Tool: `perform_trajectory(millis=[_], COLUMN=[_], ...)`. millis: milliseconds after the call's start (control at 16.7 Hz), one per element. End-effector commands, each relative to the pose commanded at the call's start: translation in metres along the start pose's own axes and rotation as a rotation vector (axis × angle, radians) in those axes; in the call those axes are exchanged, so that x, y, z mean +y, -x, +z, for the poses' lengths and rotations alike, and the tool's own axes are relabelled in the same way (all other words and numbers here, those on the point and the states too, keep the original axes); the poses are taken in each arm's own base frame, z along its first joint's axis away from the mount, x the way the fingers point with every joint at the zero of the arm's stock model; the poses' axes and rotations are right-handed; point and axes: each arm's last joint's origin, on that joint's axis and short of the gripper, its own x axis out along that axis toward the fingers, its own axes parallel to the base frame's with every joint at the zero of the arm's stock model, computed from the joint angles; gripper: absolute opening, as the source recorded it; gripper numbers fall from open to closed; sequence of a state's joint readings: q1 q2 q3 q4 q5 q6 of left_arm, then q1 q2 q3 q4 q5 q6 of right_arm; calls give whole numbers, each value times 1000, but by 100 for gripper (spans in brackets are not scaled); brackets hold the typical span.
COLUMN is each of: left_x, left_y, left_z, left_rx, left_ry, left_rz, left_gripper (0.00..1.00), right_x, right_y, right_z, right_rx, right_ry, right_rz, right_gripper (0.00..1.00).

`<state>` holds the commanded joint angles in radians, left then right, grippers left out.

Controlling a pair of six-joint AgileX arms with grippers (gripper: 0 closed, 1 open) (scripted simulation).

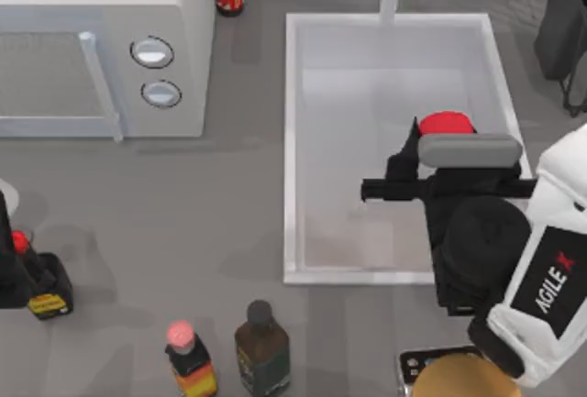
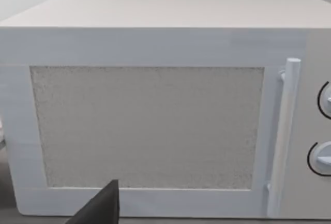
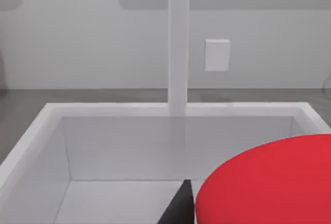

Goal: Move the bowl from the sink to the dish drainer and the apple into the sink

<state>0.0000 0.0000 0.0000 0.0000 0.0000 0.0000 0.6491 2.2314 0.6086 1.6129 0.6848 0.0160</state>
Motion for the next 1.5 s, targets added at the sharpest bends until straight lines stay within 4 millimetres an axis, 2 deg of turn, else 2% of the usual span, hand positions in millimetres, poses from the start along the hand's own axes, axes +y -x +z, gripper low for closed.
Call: perform_trajectory(millis=[420,1020,1140,1320,1500], left_x=[0,0,0,0,0], left_y=[0,0,0,0,0], left_z=[0,0,0,0,0], left_rx=[0,0,0,0,0], left_ry=[0,0,0,0,0], left_rz=[0,0,0,0,0], left_gripper=[100,100,100,100,100], right_x=[0,0,-5,-30,-72], right_y=[0,0,-1,-2,4], right_z=[0,0,3,13,30], right_rx=[0,-1,13,74,175], right_ry=[0,-1,12,54,97], right_rz=[0,0,-6,-24,-52], right_gripper=[98,100,100,100,100])
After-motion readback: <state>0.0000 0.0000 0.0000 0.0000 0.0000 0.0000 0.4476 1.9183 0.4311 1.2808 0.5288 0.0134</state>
